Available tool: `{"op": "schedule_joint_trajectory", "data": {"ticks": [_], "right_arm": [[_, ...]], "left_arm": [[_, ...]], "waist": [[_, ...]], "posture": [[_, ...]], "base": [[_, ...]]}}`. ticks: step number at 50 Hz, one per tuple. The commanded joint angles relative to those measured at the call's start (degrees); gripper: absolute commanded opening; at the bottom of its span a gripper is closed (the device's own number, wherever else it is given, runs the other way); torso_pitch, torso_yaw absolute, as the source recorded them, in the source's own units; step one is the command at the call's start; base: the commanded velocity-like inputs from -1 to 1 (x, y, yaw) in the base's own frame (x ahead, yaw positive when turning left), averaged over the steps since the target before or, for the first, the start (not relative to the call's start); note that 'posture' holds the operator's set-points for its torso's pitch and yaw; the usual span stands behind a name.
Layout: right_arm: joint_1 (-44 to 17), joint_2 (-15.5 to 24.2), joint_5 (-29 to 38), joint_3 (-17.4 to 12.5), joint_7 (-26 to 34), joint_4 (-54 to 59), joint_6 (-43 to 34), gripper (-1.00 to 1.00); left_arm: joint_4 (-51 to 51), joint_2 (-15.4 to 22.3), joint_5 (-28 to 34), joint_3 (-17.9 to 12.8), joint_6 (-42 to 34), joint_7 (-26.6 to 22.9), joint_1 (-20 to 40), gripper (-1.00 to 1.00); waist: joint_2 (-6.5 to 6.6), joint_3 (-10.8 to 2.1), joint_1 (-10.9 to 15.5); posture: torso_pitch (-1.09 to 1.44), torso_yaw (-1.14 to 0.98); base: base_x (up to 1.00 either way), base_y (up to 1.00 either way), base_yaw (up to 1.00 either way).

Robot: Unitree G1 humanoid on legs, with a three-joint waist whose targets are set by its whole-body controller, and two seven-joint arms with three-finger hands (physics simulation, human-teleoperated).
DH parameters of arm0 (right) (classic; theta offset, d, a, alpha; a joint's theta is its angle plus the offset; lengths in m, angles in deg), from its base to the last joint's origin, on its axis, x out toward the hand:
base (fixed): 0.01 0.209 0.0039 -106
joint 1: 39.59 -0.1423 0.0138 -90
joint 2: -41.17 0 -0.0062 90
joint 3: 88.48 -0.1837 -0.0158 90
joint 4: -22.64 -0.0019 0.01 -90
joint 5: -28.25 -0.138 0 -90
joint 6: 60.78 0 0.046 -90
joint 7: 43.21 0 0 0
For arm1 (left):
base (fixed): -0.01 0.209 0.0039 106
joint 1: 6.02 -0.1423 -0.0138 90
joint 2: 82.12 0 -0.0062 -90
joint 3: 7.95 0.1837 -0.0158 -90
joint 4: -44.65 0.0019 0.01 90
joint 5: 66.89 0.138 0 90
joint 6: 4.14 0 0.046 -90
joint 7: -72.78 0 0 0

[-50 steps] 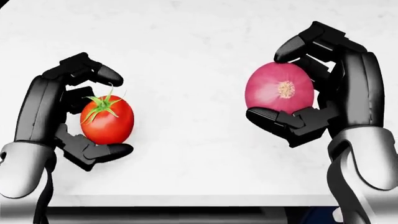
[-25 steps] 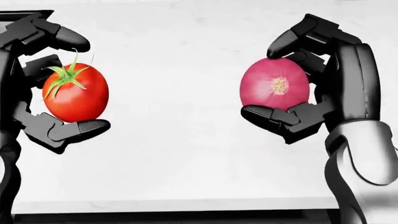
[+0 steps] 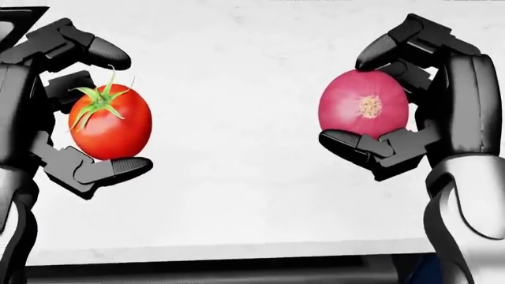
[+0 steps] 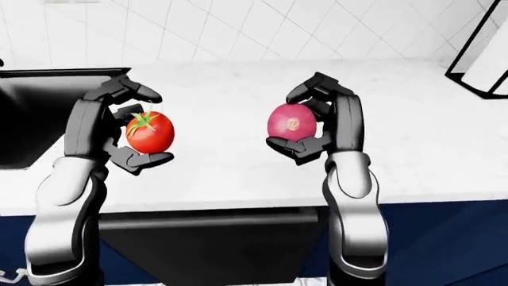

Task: Place the avocado, onion, tomato and bell pepper on the cutting board.

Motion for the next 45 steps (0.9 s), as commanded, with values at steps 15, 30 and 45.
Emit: {"op": "schedule_joint_trajectory", "data": {"ticks": [15,30,45], "right_arm": [[-1.86,-0.04,0.01,0.88,0.3,-1.6,2.96,-1.0],[-1.83,-0.2,0.15,0.99,0.64,-1.72,3.07,-1.0],[-2.27,-0.31,0.57,1.09,0.6,-1.68,2.8,-1.0]], "left_arm": [[-2.2,0.68,0.73,-1.7,1.97,0.29,0.92,-1.0],[-1.31,0.52,1.02,-1.53,2.56,0.74,1.03,-1.0],[-2.44,0.84,0.78,-1.95,1.6,0.4,0.88,-1.0]], "waist": [[5.72,-1.11,0.62],[1.97,-0.61,0.19],[0.67,-0.38,0.41]], "posture": [[0.0,0.0],[0.0,0.0],[0.0,0.0]], "base": [[0.0,0.15,0.0],[0.0,0.37,0.0],[0.0,0.4,0.0]]}}
